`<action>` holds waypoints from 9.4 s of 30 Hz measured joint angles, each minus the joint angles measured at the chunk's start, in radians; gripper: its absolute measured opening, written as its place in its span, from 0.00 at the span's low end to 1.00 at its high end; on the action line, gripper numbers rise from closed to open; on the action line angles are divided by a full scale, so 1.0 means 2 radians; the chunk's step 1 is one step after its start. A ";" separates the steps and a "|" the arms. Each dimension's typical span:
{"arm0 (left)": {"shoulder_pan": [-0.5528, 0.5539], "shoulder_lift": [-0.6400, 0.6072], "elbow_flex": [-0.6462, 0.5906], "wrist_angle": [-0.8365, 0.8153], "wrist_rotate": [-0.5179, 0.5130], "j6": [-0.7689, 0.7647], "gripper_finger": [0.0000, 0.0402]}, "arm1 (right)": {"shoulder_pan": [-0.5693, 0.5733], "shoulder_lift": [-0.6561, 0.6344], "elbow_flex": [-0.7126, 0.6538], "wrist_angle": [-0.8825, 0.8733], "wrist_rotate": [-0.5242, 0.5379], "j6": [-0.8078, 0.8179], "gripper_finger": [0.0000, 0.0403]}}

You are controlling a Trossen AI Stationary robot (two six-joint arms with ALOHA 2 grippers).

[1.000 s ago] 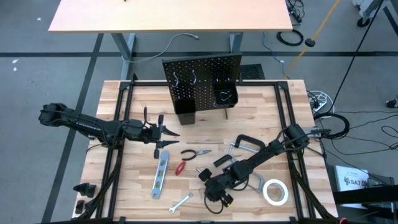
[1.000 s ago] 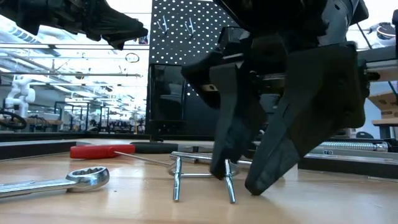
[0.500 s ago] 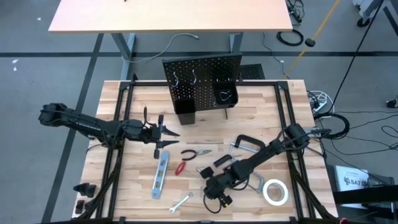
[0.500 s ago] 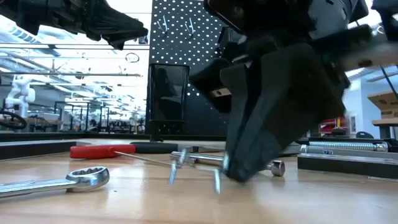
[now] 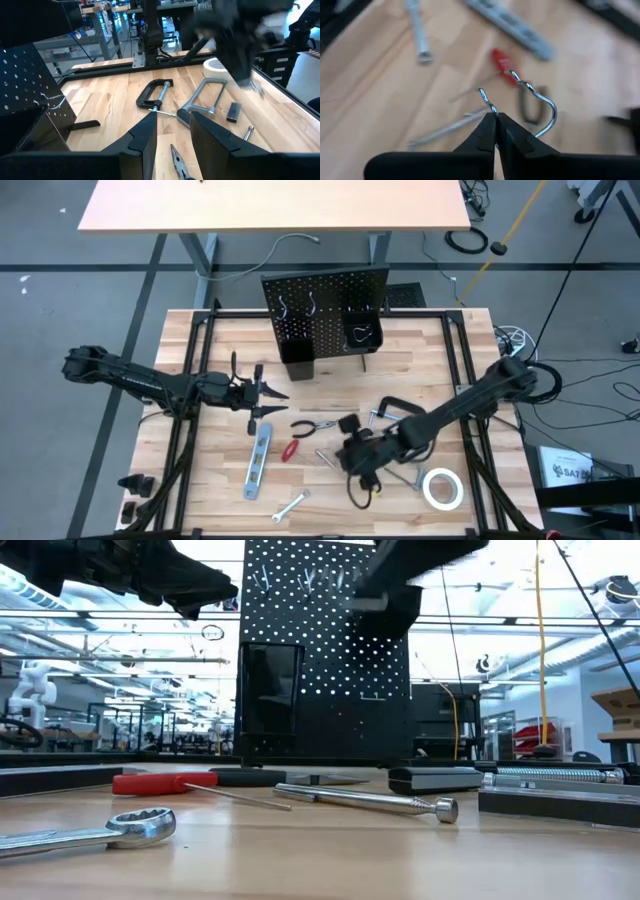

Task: Hang tools onto peg board
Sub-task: Put the binder clip into the right black bin on the pegboard, then put the leveler into the right black bin on the pegboard, then put the silver telescopic magnetic pen into the left black bin on the pegboard

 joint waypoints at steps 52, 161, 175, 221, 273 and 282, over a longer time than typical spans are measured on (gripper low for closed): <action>0.000 0.000 0.000 -0.002 0.000 0.001 0.30 | -0.266 -0.235 0.000 -0.060 0.062 0.118 0.01; 0.000 0.000 0.000 -0.002 0.000 0.000 0.30 | -0.011 0.050 0.000 -0.152 -0.161 0.523 0.70; 0.000 0.000 0.000 -0.001 0.000 0.000 0.30 | 0.019 0.102 0.000 -0.136 -0.163 0.570 0.67; 0.000 0.000 0.000 0.000 0.000 -0.001 0.30 | 0.016 0.097 0.070 -0.173 -0.126 0.470 0.25; 0.000 0.000 0.000 -0.006 0.000 0.000 0.30 | -0.267 -0.132 0.113 -0.116 0.225 0.167 0.36; 0.000 0.000 0.000 -0.006 0.000 -0.015 0.30 | -0.268 -0.132 0.113 -0.121 0.209 0.167 0.52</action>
